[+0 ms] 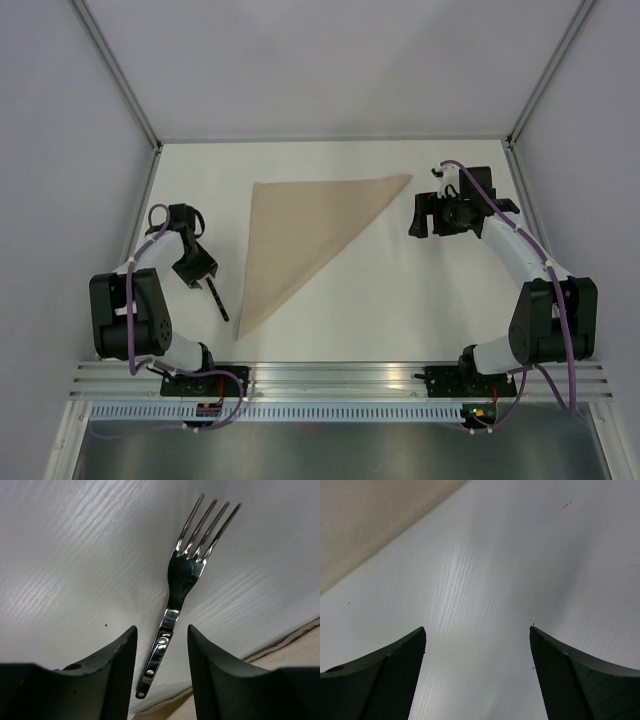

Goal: Fold the napkin, place the utensils inside, and roll it up
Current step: Grab a utensil with the left arm

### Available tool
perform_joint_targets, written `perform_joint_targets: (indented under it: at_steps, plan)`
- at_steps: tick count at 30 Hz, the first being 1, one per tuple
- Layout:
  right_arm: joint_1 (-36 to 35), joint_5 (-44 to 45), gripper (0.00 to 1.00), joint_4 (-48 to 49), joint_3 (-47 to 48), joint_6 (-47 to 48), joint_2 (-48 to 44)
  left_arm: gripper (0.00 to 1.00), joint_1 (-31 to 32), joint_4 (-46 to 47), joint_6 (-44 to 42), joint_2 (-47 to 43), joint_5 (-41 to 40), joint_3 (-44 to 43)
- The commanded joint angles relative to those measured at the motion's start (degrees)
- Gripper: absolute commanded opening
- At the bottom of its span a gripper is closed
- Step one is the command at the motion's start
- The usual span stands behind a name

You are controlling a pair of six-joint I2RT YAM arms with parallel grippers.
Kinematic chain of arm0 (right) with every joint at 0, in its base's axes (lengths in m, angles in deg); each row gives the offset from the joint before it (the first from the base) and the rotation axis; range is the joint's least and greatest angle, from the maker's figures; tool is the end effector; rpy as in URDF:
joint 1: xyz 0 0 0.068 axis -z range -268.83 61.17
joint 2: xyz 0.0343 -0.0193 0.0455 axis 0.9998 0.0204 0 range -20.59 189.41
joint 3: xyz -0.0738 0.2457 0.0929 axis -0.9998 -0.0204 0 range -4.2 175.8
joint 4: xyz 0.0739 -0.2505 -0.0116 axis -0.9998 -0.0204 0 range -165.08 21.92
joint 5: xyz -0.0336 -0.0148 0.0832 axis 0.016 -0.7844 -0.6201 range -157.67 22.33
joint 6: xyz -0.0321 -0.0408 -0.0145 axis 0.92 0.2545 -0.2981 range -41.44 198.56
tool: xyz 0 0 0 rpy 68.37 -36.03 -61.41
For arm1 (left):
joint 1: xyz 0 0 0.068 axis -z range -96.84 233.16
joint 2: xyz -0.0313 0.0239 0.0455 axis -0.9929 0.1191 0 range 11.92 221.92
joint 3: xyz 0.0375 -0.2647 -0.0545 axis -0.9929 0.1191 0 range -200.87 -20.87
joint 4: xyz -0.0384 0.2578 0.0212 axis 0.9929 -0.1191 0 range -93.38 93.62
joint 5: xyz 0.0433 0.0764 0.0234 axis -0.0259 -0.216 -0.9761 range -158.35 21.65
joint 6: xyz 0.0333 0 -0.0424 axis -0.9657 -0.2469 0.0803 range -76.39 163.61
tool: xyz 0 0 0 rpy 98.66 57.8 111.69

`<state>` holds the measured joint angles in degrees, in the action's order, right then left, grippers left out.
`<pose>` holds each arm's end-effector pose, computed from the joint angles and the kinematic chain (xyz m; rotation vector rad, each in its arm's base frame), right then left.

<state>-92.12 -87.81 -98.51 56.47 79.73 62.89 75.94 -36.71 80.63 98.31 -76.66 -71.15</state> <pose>0.3023 0.0296 0.2501 -0.2420 2.4639 0.4541 0.2596 0.0381 0.1750 -1.1052 2.6529 0.1141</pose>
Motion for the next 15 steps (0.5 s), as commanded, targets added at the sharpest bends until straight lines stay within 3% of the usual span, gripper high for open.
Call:
perform_joint_targets:
  at_steps: [1,10,13,15]
  plan:
    - [-0.4,1.8,0.89,0.5,0.5,-0.6,-0.2,0.50,0.8,-1.0,1.1,-2.8,1.9,3.9]
    - [-0.4,2.9,0.89,0.5,-0.1,-0.4,-1.5,0.49,3.1,0.0,1.4,-2.2,0.8,4.5]
    - [-0.4,3.0,0.89,0.4,-0.1,-0.2,-1.3,0.44,3.1,0.1,0.9,-1.1,0.5,4.0]
    - [-0.4,3.0,0.89,0.4,-0.1,-0.2,-1.3,0.35,3.1,0.6,0.7,-0.3,0.3,4.0]
